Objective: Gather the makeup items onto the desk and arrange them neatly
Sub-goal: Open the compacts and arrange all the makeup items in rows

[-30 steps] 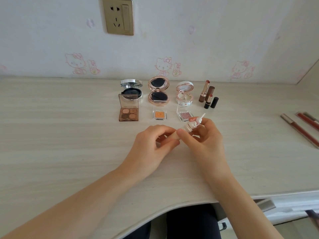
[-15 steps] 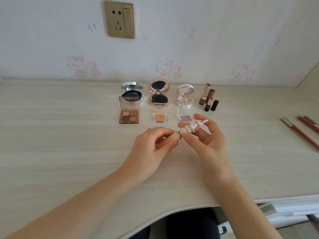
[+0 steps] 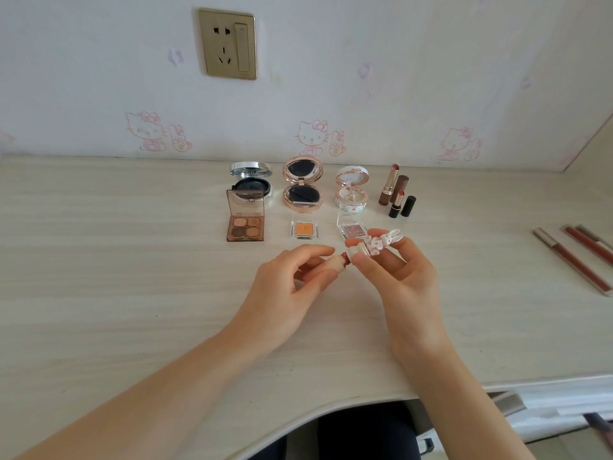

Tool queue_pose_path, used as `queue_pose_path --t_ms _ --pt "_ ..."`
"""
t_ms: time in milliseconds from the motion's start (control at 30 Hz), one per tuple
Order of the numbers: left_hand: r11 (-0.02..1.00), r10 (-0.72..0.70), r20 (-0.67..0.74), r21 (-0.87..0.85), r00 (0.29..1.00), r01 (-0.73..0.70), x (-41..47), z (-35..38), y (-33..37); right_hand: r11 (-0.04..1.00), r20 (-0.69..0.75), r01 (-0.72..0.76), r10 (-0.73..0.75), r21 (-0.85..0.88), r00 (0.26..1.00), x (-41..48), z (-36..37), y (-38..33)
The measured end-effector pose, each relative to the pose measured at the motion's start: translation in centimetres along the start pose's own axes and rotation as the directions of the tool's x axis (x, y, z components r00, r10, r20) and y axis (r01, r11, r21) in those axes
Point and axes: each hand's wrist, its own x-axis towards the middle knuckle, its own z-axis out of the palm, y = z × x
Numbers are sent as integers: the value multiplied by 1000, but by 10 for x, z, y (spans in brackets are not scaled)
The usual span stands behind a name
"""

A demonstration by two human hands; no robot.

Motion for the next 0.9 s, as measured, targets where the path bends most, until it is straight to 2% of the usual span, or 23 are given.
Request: queue_pose_path --t_ms 233,333,467,600,733,900 --pt "997 54 23 -60 998 -53 0 2 3 999 -28 8 -6 43 1000 2 -2 -3" --pt "990 95 46 -110 994 -89 -1 3 5 991 -45 -58 63 121 997 3 -2 -5" --pt "988 134 47 -82 990 -130 -1 5 6 959 -38 -158 171 237 984 7 -10 -12" --pt "983 185 93 -1 978 -186 -4 11 12 960 -8 -222 227 173 974 13 -24 -21" --pt "962 208 176 142 962 -234 2 24 22 960 25 -278 278 27 960 24 -46 -34" --pt "872 294 315 298 902 -388 21 57 40 908 -2 -414 415 -57 910 46 -74 -46"
